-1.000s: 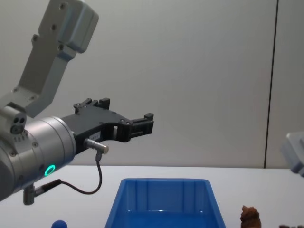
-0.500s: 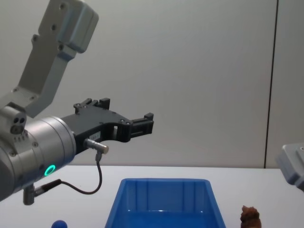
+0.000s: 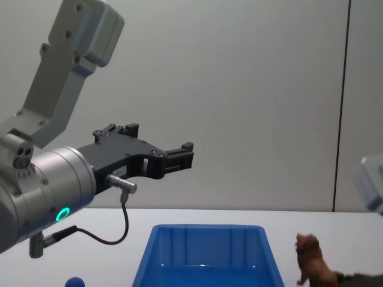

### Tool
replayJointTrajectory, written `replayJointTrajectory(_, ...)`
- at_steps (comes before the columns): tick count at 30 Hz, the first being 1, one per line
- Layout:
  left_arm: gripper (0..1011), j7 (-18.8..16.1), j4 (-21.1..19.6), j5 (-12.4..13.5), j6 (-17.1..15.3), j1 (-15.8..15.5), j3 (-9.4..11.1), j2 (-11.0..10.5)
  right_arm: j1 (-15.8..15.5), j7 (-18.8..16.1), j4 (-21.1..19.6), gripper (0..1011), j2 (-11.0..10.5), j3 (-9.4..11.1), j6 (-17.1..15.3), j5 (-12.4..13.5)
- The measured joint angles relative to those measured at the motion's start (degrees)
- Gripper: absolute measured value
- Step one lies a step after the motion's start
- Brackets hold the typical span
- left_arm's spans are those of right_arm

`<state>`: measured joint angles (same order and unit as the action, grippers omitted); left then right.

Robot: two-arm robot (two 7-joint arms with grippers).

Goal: Pick up the two dolls from the table and place them into the box.

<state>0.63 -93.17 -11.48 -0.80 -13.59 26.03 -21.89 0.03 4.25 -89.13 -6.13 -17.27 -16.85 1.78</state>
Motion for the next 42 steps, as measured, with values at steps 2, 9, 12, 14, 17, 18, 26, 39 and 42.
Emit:
replayJointTrajectory(2,1001,0.0,0.0,0.0,0.0,0.0,0.0,0.0,-0.2,0.0,-0.7,286,-0.1,0.0,0.9,-0.4)
replayJointTrajectory(9,1001,0.0,0.0,0.0,0.0,0.0,0.0,0.0,-0.3,-0.8,-3.0,286,-0.4,0.1,4.1,-1.2)
replayJointTrajectory(12,1001,0.0,0.0,0.0,0.0,0.0,0.0,0.0,-0.1,-2.0,-3.7,286,-0.5,0.3,5.5,-1.3)
replayJointTrajectory(14,1001,0.0,0.0,0.0,0.0,0.0,0.0,0.0,0.1,-2.8,-4.0,286,-0.5,0.3,6.0,-1.3)
replayJointTrajectory(17,1001,0.0,0.0,0.0,0.0,0.0,0.0,0.0,0.8,-4.4,-4.3,286,-0.5,0.4,6.9,-1.3)
replayJointTrajectory(18,1001,0.0,0.0,0.0,0.0,0.0,0.0,0.0,1.1,-5.4,-4.3,286,-0.4,0.4,7.1,-1.1)
replayJointTrajectory(26,1001,0.0,0.0,0.0,0.0,0.0,0.0,0.0,4.3,-10.2,-2.1,286,1.1,0.1,7.0,-0.9)
replayJointTrajectory(39,1001,0.0,0.0,0.0,0.0,0.0,0.0,0.0,9.9,-13.8,5.8,491,4.5,-1.1,5.8,-2.3)
replayJointTrajectory(42,1001,0.0,0.0,0.0,0.0,0.0,0.0,0.0,10.8,-14.0,7.1,569,5.1,-1.4,5.7,-2.6)
